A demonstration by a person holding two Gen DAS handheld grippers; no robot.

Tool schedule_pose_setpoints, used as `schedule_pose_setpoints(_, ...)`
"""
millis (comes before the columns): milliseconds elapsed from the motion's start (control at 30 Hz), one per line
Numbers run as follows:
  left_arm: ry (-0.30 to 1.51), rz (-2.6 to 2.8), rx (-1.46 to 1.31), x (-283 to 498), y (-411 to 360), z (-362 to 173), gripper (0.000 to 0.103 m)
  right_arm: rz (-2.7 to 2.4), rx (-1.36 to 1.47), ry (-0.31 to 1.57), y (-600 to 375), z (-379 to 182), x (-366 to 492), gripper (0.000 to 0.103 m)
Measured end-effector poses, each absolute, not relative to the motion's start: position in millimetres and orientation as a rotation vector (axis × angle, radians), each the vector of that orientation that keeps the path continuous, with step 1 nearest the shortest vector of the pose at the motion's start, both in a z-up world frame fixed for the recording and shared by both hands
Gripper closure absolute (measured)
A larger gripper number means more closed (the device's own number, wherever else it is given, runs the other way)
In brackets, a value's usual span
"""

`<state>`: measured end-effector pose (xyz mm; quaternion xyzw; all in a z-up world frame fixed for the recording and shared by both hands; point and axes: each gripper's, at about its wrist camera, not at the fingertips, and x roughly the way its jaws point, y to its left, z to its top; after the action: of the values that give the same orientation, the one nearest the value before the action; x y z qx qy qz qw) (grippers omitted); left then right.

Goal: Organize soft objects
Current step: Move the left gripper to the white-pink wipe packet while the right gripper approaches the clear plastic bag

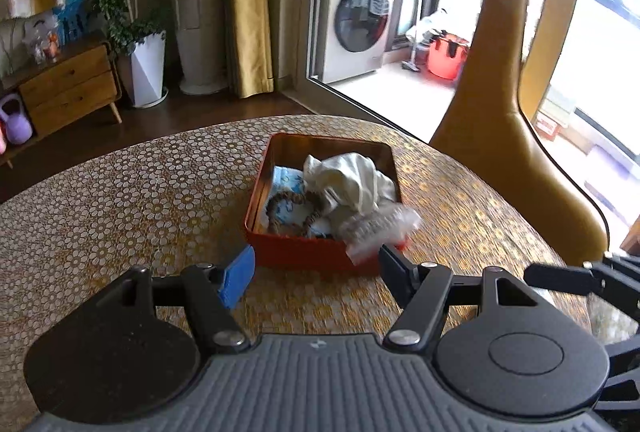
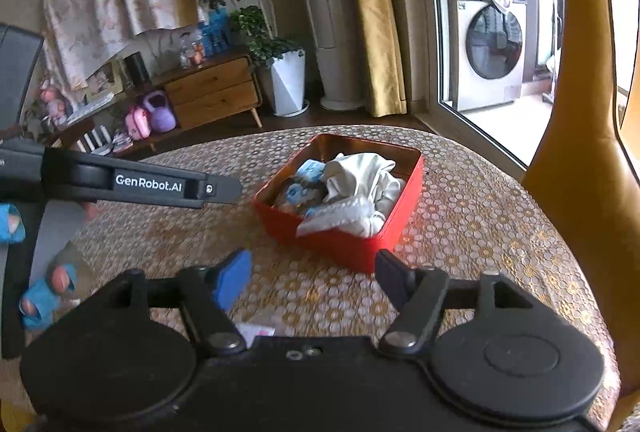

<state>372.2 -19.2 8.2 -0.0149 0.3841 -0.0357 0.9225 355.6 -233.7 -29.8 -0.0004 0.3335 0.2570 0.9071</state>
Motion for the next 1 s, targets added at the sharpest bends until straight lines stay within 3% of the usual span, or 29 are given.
schedule_pose_setpoints(367, 0.813, -0.119, -0.013, 309, -26, 5, 0.019, 0.562, -0.021, 0.702, -242, -42, 308, 0.020)
schedule_pose_setpoints(700, 0.843, -0.133, -0.084, 283, -21, -27, 0.015, 0.621, -0.080, 0.739, -238, -72, 280, 0.006)
schedule_pose_setpoints(833, 0.845, -0.115, -0.100, 280, -25, -39, 0.002, 0.644, -0.113, 0.738, -232, -86, 271, 0.002)
schedule_pose_setpoints(1000, 0.888, -0.087, -0.104, 285, -33, -61, 0.002, 0.665, -0.170, 0.743, -225, -106, 266, 0.000)
